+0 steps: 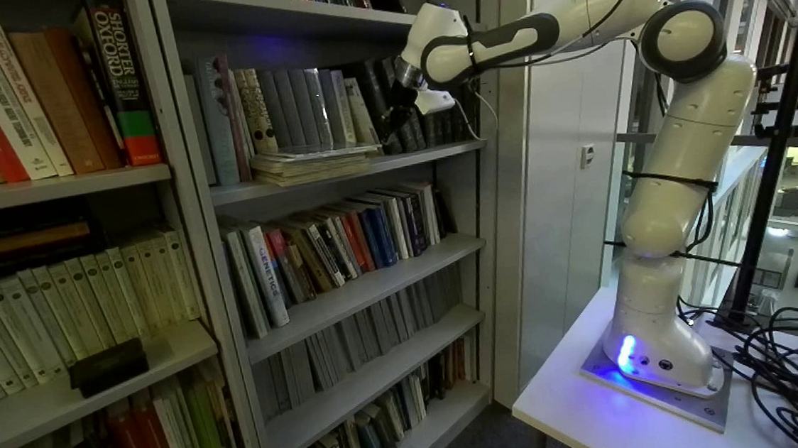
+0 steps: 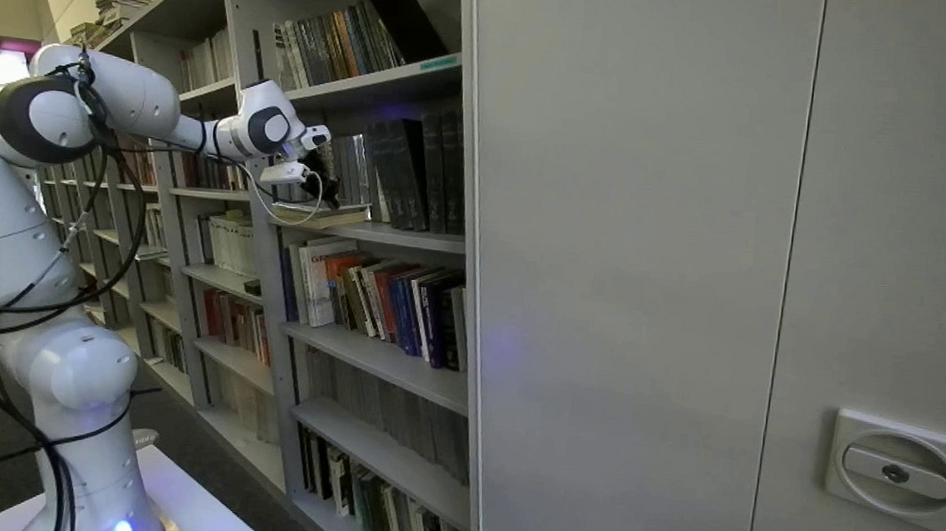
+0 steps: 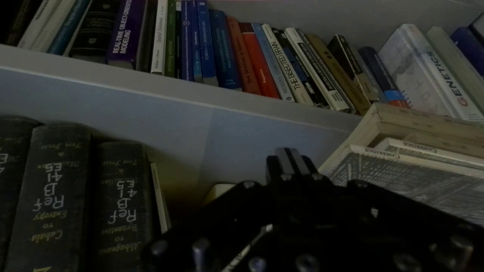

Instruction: Remove the thin books from the shelf and stack them neatly

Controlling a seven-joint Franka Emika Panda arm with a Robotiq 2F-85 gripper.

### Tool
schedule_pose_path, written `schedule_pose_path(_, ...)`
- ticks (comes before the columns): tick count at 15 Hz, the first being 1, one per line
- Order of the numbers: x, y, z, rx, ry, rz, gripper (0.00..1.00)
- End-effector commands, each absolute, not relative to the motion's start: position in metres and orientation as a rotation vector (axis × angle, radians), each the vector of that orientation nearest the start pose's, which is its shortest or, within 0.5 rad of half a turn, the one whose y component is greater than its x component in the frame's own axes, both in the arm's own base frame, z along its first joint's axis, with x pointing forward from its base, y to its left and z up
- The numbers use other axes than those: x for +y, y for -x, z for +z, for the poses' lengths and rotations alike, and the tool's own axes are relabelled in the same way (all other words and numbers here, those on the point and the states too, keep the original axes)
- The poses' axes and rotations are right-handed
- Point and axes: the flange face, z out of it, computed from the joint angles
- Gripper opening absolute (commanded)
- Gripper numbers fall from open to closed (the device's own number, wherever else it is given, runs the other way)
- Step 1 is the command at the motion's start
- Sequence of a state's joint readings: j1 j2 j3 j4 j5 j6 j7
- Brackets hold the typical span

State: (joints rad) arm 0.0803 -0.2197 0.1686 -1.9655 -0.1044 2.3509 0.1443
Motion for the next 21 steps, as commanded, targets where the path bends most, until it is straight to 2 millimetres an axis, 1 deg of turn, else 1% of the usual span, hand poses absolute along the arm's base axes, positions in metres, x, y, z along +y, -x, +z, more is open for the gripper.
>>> schedule_pose_path(1,0.147,-0.521,0.644,-0.241,3.004,-0.94,0.0)
schedule_pose_path(7,0.162,-0.517,0.647,-0.285,2.988,-0.926,0.0)
schedule_pose_path(16,0.184,-0.507,0.651,-0.335,2.971,-0.857,0.0)
schedule_pose_path(21,0.191,-0.505,0.651,-0.344,2.958,-0.848,0.0)
